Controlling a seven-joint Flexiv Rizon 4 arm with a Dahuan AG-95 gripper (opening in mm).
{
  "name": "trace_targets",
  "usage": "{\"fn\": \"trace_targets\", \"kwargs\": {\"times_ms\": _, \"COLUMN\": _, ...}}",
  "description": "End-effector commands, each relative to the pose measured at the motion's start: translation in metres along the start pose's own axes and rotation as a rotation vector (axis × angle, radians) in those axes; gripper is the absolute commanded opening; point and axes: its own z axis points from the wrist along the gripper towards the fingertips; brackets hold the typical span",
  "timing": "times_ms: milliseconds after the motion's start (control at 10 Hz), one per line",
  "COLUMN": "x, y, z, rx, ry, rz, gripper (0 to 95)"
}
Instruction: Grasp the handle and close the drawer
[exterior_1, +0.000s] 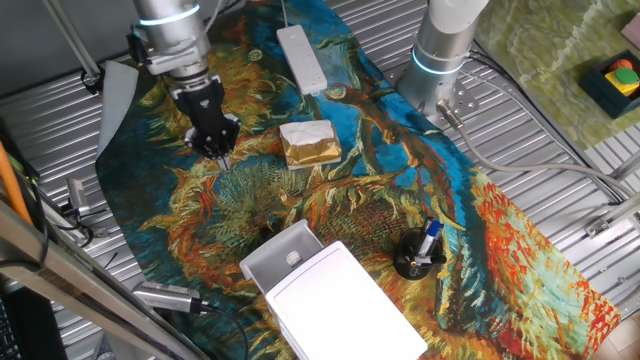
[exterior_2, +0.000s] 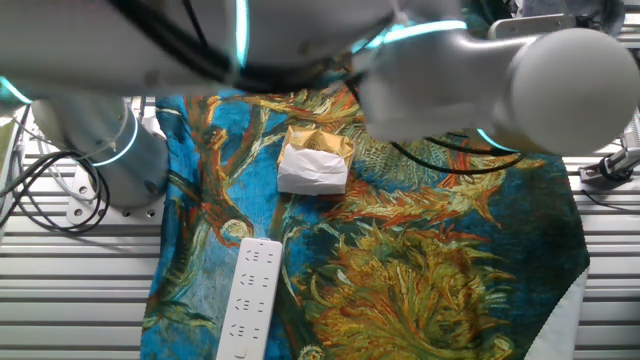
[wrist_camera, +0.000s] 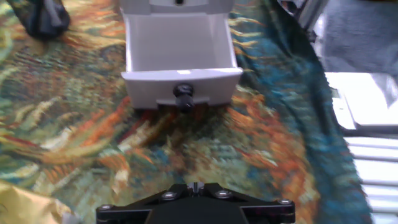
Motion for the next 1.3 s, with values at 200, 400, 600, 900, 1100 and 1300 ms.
{"fn": "trace_targets", "kwargs": {"times_ms": 200, "x": -0.0041, "y": 0.0118, "z": 0.0019, "rx": -0.025, "ry": -0.003, "rz": 0.023, "gripper": 0.0}}
{"fn": "trace_targets", "kwargs": {"times_ms": 400, "x": -0.0041, "y": 0.012, "z": 0.0015, "rx": -0.043, "ry": -0.001, "rz": 0.0, "gripper": 0.0}}
{"fn": "trace_targets", "kwargs": {"times_ms": 600, "x": -0.0041, "y": 0.012, "z": 0.0015, "rx": -0.06, "ry": 0.011, "rz": -0.027, "gripper": 0.0}}
{"fn": "trace_targets", "kwargs": {"times_ms": 900, "x": -0.0035, "y": 0.012, "z": 0.0025, "rx": -0.06, "ry": 0.077, "rz": -0.017, "gripper": 0.0}}
{"fn": "trace_targets", "kwargs": {"times_ms": 1100, "x": -0.0035, "y": 0.012, "z": 0.0025, "rx": -0.057, "ry": 0.076, "rz": -0.001, "gripper": 0.0}}
{"fn": "trace_targets", "kwargs": {"times_ms": 1300, "x": -0.0035, "y": 0.012, "z": 0.0025, "rx": -0.037, "ry": 0.072, "rz": 0.044, "gripper": 0.0}}
